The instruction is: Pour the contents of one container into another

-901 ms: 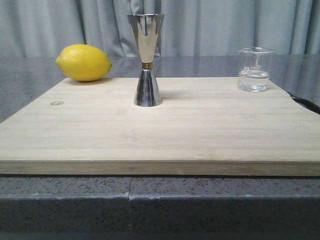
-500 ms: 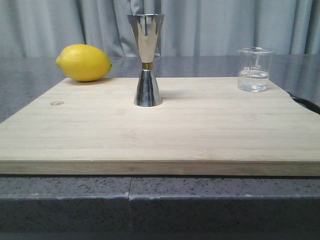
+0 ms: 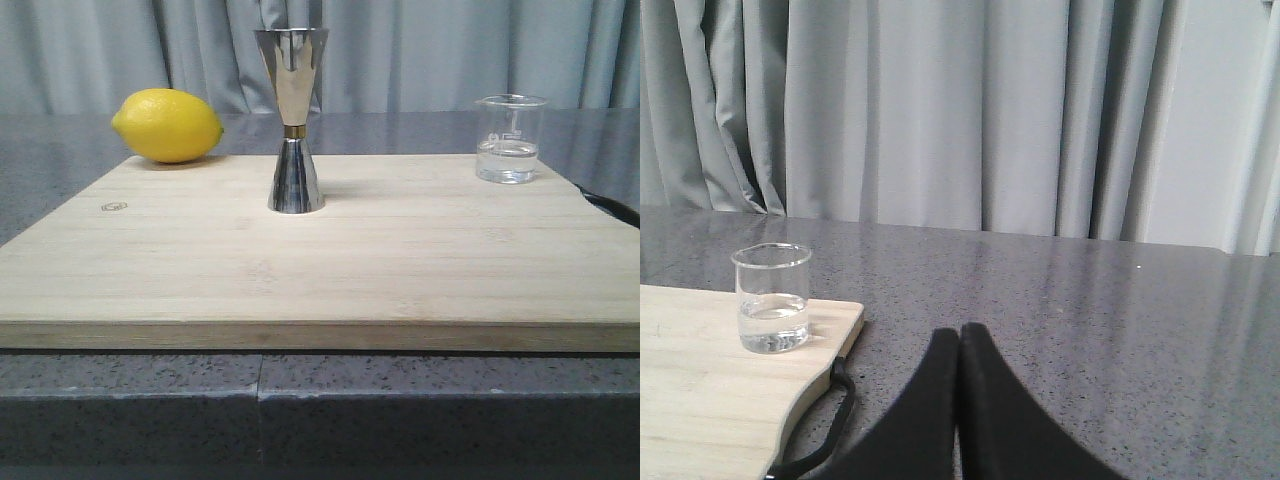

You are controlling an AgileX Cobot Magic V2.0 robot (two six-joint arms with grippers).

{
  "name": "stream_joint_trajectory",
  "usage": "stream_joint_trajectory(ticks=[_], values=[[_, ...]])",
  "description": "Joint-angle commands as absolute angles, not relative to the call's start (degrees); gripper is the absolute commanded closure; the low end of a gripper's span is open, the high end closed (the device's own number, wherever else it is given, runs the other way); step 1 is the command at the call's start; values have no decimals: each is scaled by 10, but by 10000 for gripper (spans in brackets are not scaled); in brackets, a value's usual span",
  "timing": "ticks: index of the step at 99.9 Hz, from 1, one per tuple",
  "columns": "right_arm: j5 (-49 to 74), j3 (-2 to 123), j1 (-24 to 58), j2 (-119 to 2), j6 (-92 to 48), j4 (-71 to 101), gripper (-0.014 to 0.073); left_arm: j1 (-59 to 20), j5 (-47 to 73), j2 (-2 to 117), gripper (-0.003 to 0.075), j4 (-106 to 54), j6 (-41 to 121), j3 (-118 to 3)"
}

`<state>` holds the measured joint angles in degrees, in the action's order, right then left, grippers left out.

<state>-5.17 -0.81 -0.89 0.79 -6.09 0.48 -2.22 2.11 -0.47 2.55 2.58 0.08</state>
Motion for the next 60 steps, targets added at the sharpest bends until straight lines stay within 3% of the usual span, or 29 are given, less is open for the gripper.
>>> stream_joint_trajectory(ticks=[1, 60], values=[[-100, -25, -9, 7, -64, 0, 665, -22, -18, -17, 739, 25, 23, 5], [-81, -25, -9, 7, -64, 0, 665, -22, -60, -17, 739, -52, 22, 5]])
